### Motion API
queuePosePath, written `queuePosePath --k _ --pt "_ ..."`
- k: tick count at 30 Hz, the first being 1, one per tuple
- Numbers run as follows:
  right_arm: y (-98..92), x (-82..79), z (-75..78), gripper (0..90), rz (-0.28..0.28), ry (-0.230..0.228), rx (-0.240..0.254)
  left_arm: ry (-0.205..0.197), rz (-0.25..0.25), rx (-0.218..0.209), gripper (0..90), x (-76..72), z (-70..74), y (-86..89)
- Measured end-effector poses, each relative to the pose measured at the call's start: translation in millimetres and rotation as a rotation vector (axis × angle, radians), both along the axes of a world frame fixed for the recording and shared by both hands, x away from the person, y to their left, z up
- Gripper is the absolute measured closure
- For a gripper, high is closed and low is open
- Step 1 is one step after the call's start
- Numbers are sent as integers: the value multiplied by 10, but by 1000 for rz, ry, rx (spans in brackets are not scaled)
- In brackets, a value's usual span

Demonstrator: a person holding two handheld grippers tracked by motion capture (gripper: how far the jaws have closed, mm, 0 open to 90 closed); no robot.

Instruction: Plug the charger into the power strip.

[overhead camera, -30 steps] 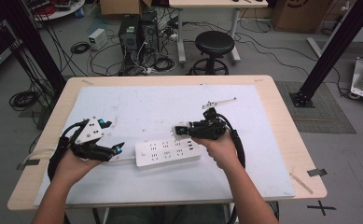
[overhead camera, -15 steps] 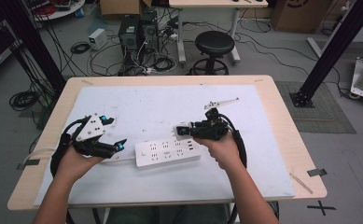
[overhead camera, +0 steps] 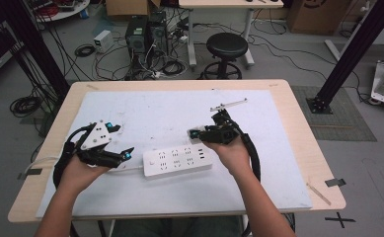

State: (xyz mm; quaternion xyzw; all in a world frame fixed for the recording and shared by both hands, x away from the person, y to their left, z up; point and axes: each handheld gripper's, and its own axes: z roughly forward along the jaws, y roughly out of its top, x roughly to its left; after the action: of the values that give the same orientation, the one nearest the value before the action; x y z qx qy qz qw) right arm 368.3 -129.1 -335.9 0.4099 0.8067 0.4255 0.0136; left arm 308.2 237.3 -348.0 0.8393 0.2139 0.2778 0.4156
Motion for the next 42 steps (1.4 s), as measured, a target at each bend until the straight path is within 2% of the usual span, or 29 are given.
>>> queuePosePath --k 2,3,6,7,9,10,11,13,15,16,17,18,19,21,22,24,26,27,28,33,37,38,42 --pt "38 0 11 635 -4 -5 -33 6 0 -8 192 -9 -16 1" --pt "68 -3 20 635 -4 -11 -67 7 -3 2 192 -9 -14 5" --pt "86 -3 26 635 0 -16 -89 8 -6 11 192 -22 -19 14" --pt "172 32 28 635 49 -16 -178 7 -5 11 192 -27 -20 19" --pt "212 68 31 636 78 -12 -235 11 -6 9 192 -38 -25 28" --pt "212 68 31 636 78 -12 -235 11 -6 9 192 -38 -25 28" --pt "258 109 46 636 103 15 -279 14 -6 11 192 -53 -34 24" --pt "306 142 61 636 132 20 -328 16 -10 19 192 -63 -36 17" --pt "334 166 72 636 153 28 -347 17 -12 20 192 -66 -35 16" --pt "355 195 82 636 180 32 -362 17 -12 20 192 -66 -35 16" --pt "414 274 97 636 254 57 -398 16 -7 17 192 -69 -30 16" --pt "414 274 97 636 254 57 -398 16 -7 17 192 -69 -30 16" --pt "453 330 92 636 299 68 -426 17 -9 23 192 -60 -30 22" --pt "506 389 75 636 344 80 -475 26 -2 19 192 -52 -41 20" --pt "506 389 75 636 344 80 -475 26 -2 19 192 -52 -41 20" --pt "572 448 41 636 409 103 -519 36 -5 18 192 -39 -51 22" --pt "598 456 32 636 425 104 -535 37 -4 15 192 -37 -56 17" --pt "644 477 14 636 465 110 -560 38 -7 24 192 -28 -55 19" --pt "665 481 9 636 481 106 -574 39 -4 18 192 -26 -61 14" --pt "718 515 -22 636 560 101 -583 41 -2 18 192 -13 -73 19" --pt "737 530 -45 636 588 96 -604 48 3 14 192 -5 -94 21" --pt "760 549 -77 636 646 86 -637 51 3 20 192 2 -105 25" --pt "764 547 -75 636 651 77 -640 52 8 16 192 5 -115 35"
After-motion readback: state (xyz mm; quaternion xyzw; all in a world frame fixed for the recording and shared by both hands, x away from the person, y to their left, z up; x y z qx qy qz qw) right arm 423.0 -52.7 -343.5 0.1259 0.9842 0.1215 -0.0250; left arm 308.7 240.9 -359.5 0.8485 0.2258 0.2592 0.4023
